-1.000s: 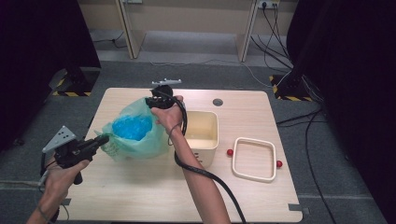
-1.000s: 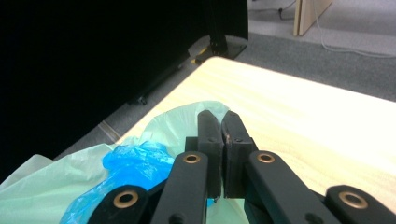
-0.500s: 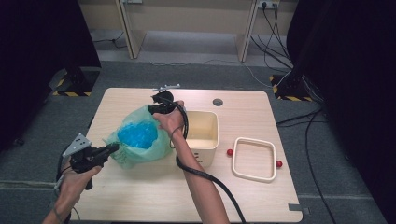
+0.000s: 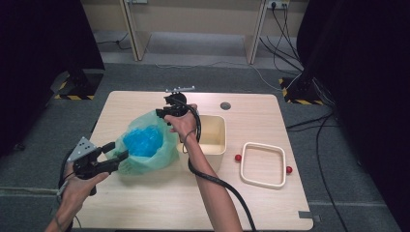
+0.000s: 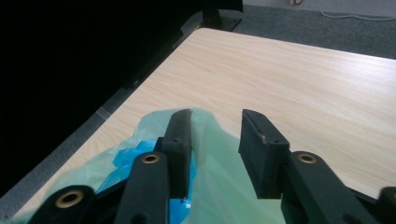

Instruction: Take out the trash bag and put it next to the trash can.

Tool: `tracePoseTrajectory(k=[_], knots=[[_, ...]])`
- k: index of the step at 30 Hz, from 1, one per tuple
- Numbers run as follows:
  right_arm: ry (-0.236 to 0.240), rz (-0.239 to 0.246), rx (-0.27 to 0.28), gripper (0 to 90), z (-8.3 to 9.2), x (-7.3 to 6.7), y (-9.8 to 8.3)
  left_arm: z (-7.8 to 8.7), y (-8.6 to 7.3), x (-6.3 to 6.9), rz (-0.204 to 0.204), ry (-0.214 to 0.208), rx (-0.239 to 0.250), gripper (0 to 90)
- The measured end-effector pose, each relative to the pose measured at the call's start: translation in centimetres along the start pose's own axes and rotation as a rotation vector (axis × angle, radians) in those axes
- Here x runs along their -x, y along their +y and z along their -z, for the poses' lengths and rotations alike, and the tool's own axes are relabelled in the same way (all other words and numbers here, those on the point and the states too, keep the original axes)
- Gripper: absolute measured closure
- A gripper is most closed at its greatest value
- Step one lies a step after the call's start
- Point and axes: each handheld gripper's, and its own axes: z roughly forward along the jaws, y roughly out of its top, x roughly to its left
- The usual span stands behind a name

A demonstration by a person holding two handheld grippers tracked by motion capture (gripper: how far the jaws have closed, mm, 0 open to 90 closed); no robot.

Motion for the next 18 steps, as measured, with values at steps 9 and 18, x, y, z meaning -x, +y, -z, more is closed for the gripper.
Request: tracePoseTrajectory(k=[9, 18], knots=[[-0.003, -0.040, 0.037, 53.1, 1.8, 1.1, 0.7, -0.1, 0.8, 0.9, 0.028, -0.028, 0.018, 30.5], [-0.016, -0.075, 0.067, 46.2, 4.1, 2.5, 1.1, -0.7, 1.6, 3.1, 0.016, -0.093, 0.027, 30.4]])
